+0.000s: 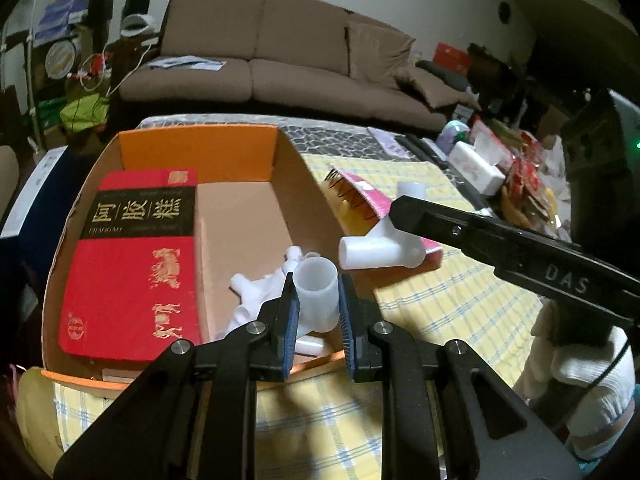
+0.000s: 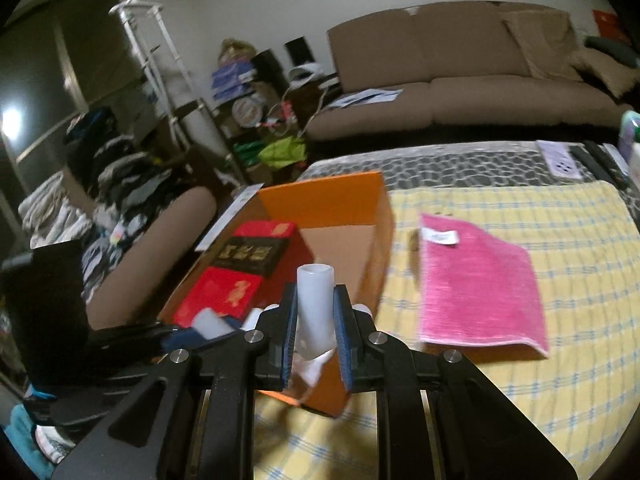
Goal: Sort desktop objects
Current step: 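Carry both held connectors into the orange box and open both tools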
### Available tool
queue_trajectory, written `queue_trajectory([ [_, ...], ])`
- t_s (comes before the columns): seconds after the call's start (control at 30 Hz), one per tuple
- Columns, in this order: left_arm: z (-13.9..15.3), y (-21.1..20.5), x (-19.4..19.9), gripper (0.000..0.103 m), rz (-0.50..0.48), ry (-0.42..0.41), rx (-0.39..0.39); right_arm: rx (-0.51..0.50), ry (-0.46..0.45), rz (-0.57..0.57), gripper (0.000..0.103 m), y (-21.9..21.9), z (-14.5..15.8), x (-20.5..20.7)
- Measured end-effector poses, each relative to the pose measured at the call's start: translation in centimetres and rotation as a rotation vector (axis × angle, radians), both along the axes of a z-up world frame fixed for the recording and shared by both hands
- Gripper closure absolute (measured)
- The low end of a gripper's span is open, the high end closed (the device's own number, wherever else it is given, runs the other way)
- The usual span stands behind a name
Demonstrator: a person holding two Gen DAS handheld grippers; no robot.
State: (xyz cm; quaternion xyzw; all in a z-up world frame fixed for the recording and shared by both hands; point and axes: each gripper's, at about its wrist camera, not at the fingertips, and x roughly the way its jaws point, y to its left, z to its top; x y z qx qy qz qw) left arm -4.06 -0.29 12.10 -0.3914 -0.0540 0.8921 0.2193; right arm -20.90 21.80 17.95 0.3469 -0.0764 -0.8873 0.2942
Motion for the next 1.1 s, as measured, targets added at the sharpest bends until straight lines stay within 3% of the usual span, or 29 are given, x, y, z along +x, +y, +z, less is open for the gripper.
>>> queue_trajectory([
  [0.33, -2.4, -0.9, -1.7, 0.086, 0.036, -0.052, -0.037, 0.048, -0.028, 0.043, 0.086, -3.2, -1.5, -1.4],
  [0.87, -3.5, -1.5, -2.4, 0.085, 0.071, -0.081, -0.058, 0.159, -0.069, 0.061, 0.086, -3.6, -3.8, -1.5],
  [1.03, -3.4, -1.8, -2.6, 0.081, 0.098, -0.087, -0.048, 0.173, -0.076, 0.068, 0.082, -3.5, -4.1, -1.4],
  [1.1, -3.2, -2.0, -2.6, 0.077, 0.110, -0.081, -0.040, 0.171, -0.074, 0.062, 0.076, -3.3, -4.0, -1.4],
])
